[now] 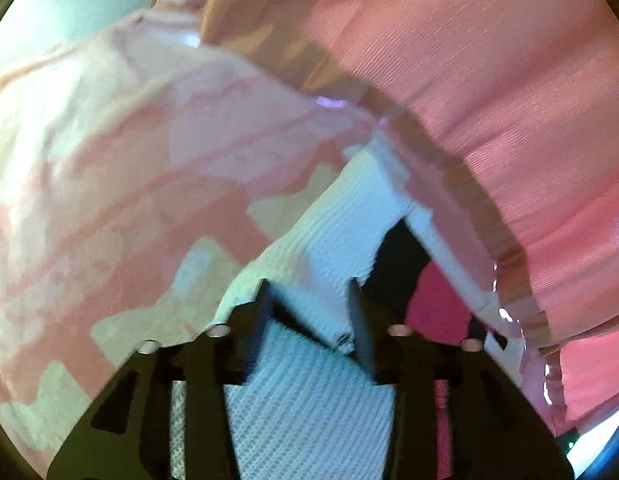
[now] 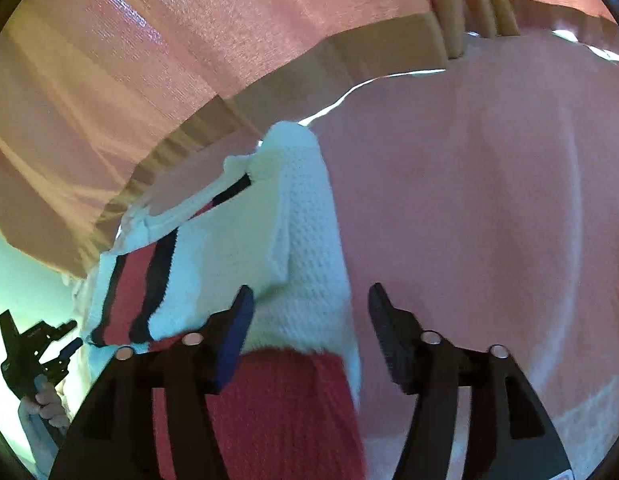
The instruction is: Fold small clothes
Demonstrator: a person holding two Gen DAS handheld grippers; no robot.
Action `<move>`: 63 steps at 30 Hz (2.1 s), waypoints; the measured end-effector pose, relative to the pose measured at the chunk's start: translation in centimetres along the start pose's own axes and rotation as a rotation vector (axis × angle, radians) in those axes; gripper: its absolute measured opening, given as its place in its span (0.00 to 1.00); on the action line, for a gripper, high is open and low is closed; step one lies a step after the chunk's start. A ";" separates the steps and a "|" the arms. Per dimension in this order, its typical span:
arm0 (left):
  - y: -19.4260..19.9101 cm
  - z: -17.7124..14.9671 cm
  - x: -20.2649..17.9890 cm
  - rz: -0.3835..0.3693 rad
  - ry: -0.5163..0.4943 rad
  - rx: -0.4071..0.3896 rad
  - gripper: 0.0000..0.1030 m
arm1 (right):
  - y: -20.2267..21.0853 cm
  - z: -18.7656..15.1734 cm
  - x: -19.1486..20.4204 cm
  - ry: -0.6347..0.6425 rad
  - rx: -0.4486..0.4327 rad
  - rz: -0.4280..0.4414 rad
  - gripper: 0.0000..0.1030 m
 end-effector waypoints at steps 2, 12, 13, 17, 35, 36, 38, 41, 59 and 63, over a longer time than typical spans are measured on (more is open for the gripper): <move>-0.5 0.6 -0.3 0.043 -0.040 -0.020 0.64 | -1.0 0.5 0.5 -0.017 0.022 0.013 0.61; -6.9 0.8 0.8 0.030 -0.055 0.106 0.22 | -2.1 2.2 2.8 0.005 0.002 0.086 0.20; -6.5 1.0 0.4 0.010 -0.042 0.094 0.21 | -0.7 2.6 3.1 0.030 -0.051 0.086 0.19; -7.2 1.0 0.8 0.029 -0.044 0.094 0.20 | 1.8 3.1 3.2 0.131 -0.185 0.014 0.19; 5.8 -6.9 1.2 0.045 -0.230 0.135 0.56 | 12.2 -14.4 -3.4 0.100 0.049 0.023 0.57; 7.3 -8.8 2.4 0.049 -0.234 0.154 0.56 | 12.8 -16.5 -3.8 0.120 0.066 0.026 0.57; 8.8 -11.1 4.1 0.054 -0.223 0.191 0.56 | 13.7 -19.9 -4.6 0.119 0.120 0.048 0.57; 11.4 -15.3 7.4 0.090 -0.183 0.241 0.56 | 14.1 -23.1 -4.9 0.107 0.176 0.089 0.58; 14.9 -19.7 9.5 0.086 -0.149 0.225 0.71 | 14.2 -25.1 -2.0 0.231 0.077 0.158 0.62; 14.8 -20.5 8.6 0.049 -0.199 0.254 0.65 | 13.7 -24.6 -1.3 0.226 0.079 0.186 0.48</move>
Point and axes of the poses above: each gripper's, at about its wrist camera, not at the fingertips, and y roughly against the way its jaws point, x to its left, z to its top, the point moved 4 cm from there along -y, roughly the way its jaws point, and after that the axes turned 13 degrees about -z, right-handed, at the moved point
